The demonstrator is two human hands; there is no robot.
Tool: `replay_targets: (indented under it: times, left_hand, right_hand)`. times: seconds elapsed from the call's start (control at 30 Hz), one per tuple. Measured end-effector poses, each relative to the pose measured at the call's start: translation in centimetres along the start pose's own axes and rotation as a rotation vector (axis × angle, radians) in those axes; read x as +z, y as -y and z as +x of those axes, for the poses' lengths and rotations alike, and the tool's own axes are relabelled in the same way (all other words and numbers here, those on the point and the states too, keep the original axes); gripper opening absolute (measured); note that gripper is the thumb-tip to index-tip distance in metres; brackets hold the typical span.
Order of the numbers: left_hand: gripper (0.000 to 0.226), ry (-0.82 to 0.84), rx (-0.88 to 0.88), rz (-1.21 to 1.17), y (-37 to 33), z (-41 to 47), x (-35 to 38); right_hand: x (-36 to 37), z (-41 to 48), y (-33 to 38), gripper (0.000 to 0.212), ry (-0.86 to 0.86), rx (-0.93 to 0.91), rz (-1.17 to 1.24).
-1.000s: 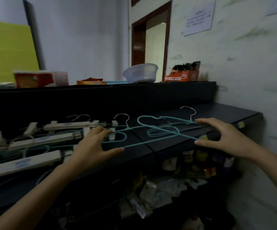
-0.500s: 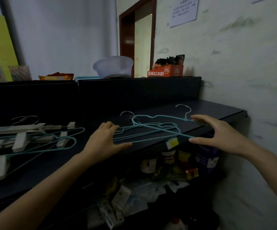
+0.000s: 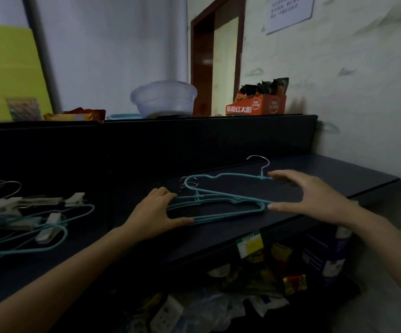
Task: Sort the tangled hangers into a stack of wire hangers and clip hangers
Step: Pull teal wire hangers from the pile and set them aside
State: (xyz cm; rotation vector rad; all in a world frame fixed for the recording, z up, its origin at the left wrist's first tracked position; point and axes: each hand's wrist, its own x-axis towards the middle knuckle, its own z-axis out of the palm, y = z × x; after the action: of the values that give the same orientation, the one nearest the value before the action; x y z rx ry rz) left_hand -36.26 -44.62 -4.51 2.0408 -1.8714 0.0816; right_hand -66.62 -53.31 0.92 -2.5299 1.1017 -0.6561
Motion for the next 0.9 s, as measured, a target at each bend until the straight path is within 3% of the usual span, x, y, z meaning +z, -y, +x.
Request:
replay_targets:
  times: [0.17, 0.27, 0.53, 0.67, 0.9]
  left_hand:
    - [0.123, 0.027, 0.012, -0.049, 1.0, 0.3, 0.8]
    - [0.121, 0.013, -0.005, -0.07, 1.1, 0.1, 1.2]
    - [0.096, -0.058, -0.126, -0.059, 2.4, -2.1, -1.4]
    - [0.034, -0.098, -0.236, 0.07, 4.3, -4.0, -3.1]
    - [0.03, -0.139, -0.379, 0.156, 2.6, -6.1, -3.6]
  right_hand:
    - [0.8, 3.1, -1.0, 0.085, 0.067, -0.057, 0.032]
    - [1.5, 4.9, -1.0, 0.086, 0.104, -0.101, 0.05]
    - [4.6, 8.4, 0.0, 0.074, 0.251, -0.277, 0.084]
    - [6.6, 9.3, 0.5, 0.08, 0.313, -0.331, 0.077]
    - [8.9, 10.2, 1.0, 0.089, 0.395, -0.389, -0.027]
